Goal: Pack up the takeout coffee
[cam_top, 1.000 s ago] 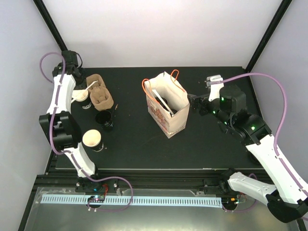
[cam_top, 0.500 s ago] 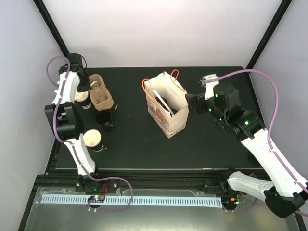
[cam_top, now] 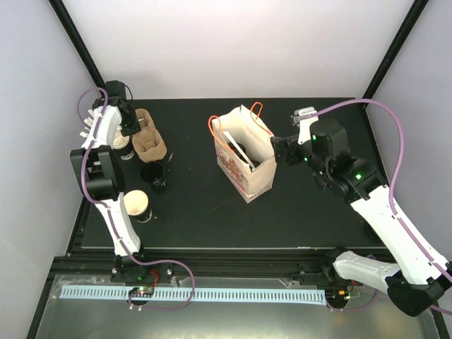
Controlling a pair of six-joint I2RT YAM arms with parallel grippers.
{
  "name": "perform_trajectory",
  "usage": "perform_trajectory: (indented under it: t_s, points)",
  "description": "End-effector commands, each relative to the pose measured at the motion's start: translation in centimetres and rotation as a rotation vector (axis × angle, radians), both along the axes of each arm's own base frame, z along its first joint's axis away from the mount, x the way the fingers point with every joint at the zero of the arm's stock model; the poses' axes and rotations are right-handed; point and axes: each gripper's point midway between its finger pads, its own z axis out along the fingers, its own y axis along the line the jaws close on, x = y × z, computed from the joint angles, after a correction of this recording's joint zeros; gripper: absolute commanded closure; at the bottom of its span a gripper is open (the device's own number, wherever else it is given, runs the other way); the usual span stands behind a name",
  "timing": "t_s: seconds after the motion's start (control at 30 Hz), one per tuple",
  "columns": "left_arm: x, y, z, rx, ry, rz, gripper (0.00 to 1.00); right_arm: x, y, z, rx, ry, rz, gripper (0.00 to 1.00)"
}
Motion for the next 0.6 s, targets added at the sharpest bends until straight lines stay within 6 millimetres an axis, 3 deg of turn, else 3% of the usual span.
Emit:
perform_trajectory:
  t_s: [0.0,0.13,0.57]
  points:
    - [1.9,-0.5,0.6,-0.039,-0.059,0.02,0.61,0.3,-0.7,1.3,-0.008,-0.034,-0.027,0.0]
    - [2.3,-0.4,0.3,-0.041,-0.069,0.032,0.67,0.4,-0.7,1.3,-0.013,-0.035,-0.029,0.0]
    - [3.1,0.1,0.5,-0.04,-0.097,0.064,0.68,0.7,-0.7,1.2,-0.029,-0.035,-0.036,0.0]
